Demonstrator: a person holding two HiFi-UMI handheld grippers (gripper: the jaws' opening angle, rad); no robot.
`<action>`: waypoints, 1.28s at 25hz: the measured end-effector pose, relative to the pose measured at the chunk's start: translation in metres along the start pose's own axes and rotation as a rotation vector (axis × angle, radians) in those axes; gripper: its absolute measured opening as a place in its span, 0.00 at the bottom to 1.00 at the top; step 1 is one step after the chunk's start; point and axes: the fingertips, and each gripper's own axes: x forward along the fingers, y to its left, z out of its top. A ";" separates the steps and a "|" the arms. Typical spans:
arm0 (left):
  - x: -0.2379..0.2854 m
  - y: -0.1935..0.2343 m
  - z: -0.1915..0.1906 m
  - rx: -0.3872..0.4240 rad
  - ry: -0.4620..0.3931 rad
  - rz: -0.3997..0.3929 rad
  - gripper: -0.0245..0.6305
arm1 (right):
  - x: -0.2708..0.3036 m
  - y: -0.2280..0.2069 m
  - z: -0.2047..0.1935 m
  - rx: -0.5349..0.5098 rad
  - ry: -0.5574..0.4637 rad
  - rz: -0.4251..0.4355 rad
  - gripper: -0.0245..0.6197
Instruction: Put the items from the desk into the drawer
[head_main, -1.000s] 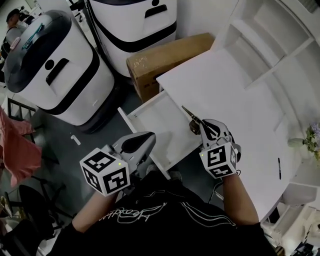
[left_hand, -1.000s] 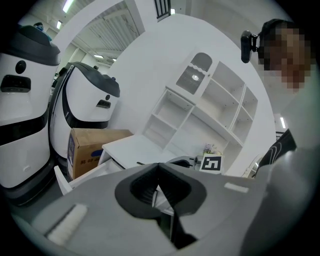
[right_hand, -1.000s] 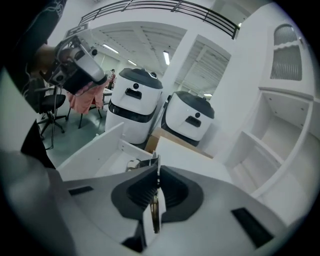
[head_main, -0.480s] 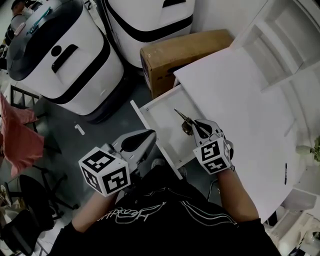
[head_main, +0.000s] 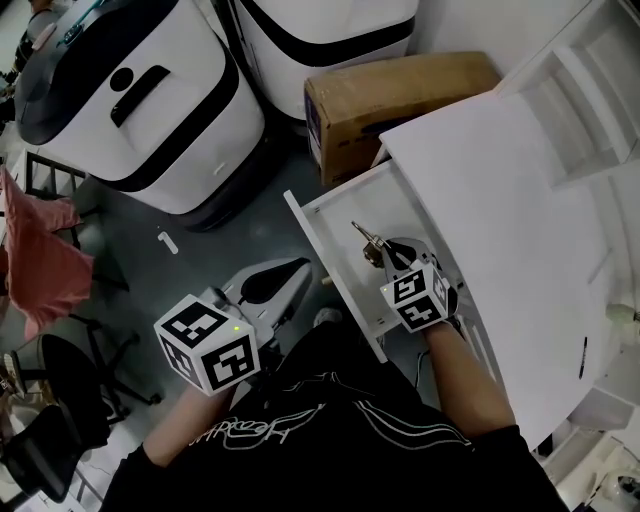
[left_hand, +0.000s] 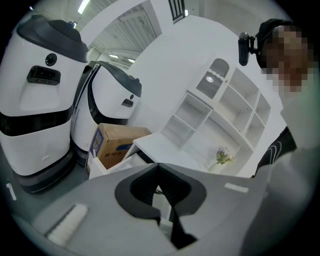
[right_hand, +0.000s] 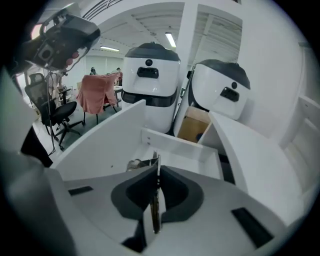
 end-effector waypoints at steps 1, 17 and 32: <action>-0.001 0.004 -0.001 -0.004 0.001 0.006 0.05 | 0.007 0.001 -0.002 0.006 0.008 0.003 0.06; -0.002 0.041 -0.019 -0.067 0.039 0.066 0.05 | 0.066 0.000 -0.027 -0.051 0.045 -0.060 0.06; -0.009 0.057 -0.032 -0.112 0.024 0.081 0.05 | 0.084 0.033 -0.040 -0.069 0.059 0.120 0.16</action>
